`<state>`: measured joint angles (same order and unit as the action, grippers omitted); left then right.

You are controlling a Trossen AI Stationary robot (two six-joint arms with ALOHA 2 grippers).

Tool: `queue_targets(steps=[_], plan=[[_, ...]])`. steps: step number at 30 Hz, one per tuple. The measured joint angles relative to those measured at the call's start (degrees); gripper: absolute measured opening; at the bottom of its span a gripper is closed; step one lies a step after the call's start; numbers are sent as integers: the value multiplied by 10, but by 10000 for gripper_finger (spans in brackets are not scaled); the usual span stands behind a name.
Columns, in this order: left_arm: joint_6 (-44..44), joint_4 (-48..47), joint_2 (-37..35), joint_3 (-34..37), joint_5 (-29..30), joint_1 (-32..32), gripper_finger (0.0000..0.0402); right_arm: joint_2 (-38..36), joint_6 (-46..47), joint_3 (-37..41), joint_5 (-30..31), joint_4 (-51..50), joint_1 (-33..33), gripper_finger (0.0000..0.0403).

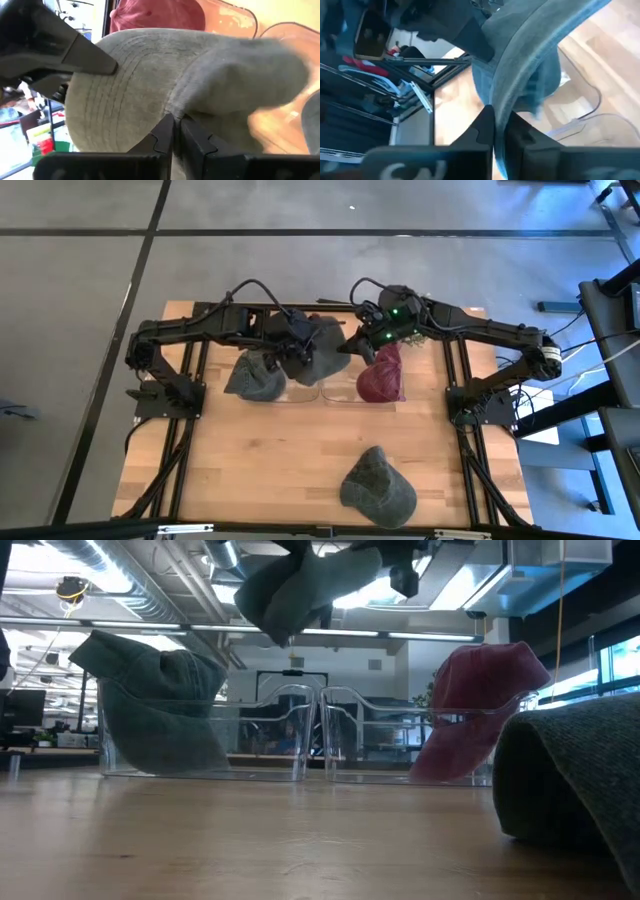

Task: Pick & Place hat
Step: Put the top black cap into the left transparent bin

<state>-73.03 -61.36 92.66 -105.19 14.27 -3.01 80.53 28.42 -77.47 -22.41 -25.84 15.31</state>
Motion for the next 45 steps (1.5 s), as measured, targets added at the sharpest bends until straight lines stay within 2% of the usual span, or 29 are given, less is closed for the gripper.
queue_targets(steps=[7,12,16,21,24,28,34,39,45], plan=[[55,0,-1,0,-10,0,47,0,2,0,-2,-3,0,16],[147,3,-40,1,-52,-16,91,-10,-2,1,1,-6,2,16],[314,4,-92,0,-64,-60,123,-30,-7,1,22,-5,4,16],[553,8,-166,36,-177,-147,150,-66,-34,1,26,17,7,16],[666,43,-205,88,-199,-189,161,-90,-53,1,25,43,7,16],[778,128,-249,174,-212,-220,168,-117,-68,1,28,79,7,16],[845,290,-298,301,-329,-234,169,-147,-86,1,46,86,7,16],[897,481,-311,391,-335,-231,169,-146,-79,0,35,101,7,16],[903,620,-308,446,-365,-228,169,-145,-70,0,16,119,6,16]])
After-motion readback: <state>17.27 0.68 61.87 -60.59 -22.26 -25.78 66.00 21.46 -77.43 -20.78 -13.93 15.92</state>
